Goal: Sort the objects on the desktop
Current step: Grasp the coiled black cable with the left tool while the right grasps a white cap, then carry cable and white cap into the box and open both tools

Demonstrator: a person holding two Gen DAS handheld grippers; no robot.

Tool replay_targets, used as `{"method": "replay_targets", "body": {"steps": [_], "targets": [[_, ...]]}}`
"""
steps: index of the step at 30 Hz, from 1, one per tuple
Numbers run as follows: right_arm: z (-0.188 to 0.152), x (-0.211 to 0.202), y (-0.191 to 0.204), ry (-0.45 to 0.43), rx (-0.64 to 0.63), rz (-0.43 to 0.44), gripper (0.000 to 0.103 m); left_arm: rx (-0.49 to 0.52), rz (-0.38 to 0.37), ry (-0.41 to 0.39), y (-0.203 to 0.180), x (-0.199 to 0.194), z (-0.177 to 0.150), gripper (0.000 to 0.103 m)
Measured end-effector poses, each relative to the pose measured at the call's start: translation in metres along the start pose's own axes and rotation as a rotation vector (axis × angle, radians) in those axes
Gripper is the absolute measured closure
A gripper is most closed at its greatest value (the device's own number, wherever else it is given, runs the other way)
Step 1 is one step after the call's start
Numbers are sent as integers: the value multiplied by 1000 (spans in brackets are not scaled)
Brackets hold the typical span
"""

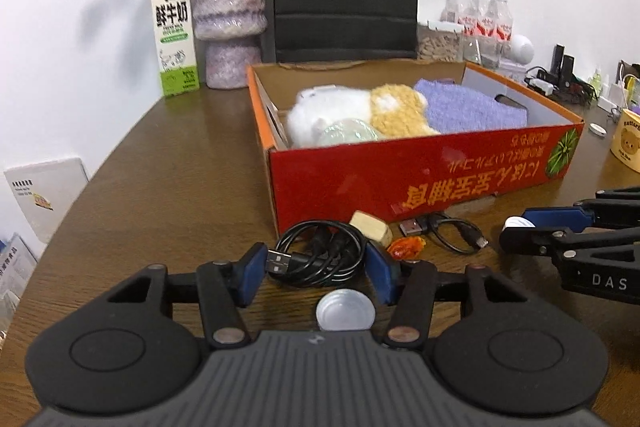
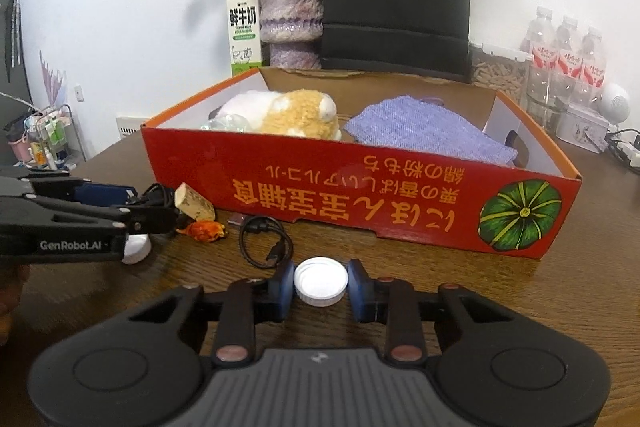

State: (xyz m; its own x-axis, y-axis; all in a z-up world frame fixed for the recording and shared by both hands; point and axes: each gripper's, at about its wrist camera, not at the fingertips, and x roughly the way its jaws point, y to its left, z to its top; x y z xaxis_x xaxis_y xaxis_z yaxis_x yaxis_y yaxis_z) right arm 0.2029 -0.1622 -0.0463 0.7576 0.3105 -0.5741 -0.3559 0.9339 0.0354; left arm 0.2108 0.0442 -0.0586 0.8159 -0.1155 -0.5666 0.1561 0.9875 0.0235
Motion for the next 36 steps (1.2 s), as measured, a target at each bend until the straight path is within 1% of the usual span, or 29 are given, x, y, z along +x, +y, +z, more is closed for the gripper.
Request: {"method": "replay_targets", "body": {"steps": [6, 11, 17, 21, 26, 30, 36], "targets": [[1, -7, 2, -31, -2, 1, 76, -10, 16, -27, -1, -9, 1, 48], [6, -17, 1, -79, 8, -3, 76, -23, 58, -84, -5, -23, 3, 48], [20, -33, -4, -150, 18, -8, 76, -63, 54, -139, -10, -41, 13, 48], [35, -44, -10, -194, 21, -12, 76, -52, 46, -198, -20, -53, 28, 48], [59, -52, -19, -251, 6, -33, 76, -23, 33, -255, -36, -58, 55, 48], [77, -49, -28, -284, 8, -46, 76, -8, 27, -282, -49, -51, 77, 48], [97, -32, -44, -293, 18, -55, 76, -17, 21, -277, -58, -24, 105, 48]]}}
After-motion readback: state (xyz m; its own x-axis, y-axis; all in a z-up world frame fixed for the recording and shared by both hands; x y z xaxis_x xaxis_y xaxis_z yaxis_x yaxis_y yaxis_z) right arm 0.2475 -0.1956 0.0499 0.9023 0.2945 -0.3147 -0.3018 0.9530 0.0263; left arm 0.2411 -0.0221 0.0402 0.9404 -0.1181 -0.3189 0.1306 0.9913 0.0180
